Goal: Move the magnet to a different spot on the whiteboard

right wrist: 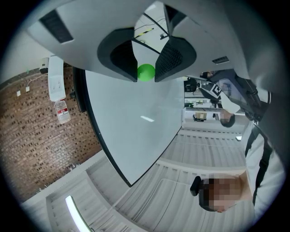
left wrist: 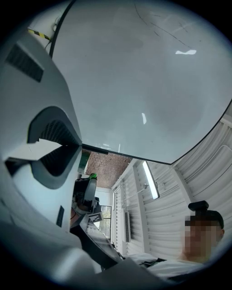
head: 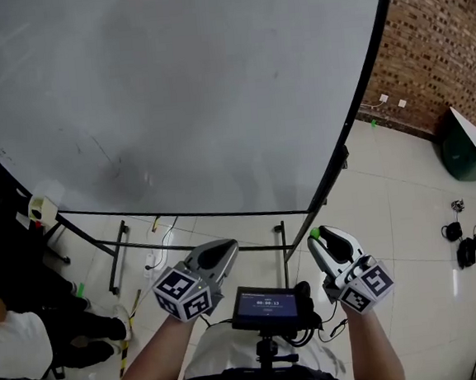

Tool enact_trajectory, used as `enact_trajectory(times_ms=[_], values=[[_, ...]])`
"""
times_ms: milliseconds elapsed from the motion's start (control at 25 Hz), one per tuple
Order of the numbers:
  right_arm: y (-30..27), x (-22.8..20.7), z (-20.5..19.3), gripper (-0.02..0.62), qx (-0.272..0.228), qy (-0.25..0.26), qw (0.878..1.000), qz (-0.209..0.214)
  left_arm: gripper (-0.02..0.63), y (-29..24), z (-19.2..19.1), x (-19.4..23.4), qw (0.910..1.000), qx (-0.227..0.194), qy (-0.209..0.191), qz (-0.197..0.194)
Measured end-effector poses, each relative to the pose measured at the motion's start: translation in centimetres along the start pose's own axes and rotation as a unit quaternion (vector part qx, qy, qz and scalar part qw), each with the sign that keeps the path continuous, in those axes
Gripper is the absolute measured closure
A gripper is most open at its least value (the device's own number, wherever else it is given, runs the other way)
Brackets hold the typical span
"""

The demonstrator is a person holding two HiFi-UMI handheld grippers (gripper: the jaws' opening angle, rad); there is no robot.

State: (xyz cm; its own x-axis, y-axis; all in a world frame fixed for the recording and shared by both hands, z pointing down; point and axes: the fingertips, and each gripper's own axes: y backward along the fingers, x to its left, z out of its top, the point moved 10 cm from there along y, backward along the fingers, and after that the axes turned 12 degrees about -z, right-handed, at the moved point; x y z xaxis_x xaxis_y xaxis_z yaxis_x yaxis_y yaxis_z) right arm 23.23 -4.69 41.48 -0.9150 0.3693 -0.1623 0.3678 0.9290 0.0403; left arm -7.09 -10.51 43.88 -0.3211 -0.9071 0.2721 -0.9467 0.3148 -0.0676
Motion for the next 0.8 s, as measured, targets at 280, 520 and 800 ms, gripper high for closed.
enact_trajectory(times_ms=[280,520,800], values=[[-0.3,-0.2,-0.1,0.440,0.012,0.011,1.000,-0.002,0.578,0.0,-0.4,0.4,0.9999,-0.002,0.010,0.006],[-0.9,-0.6,0.6,0.440,0.015,0.029,0.999,0.004,0.578,0.2,-1.0,0.4,0.9998,0.003,0.013,0.013],[-1.6,-0.9,1.6,0.440,0.014,0.060,0.998,0.011,0.578,0.2,-1.0,0.2,0.9996,0.003,0.015,0.022]])
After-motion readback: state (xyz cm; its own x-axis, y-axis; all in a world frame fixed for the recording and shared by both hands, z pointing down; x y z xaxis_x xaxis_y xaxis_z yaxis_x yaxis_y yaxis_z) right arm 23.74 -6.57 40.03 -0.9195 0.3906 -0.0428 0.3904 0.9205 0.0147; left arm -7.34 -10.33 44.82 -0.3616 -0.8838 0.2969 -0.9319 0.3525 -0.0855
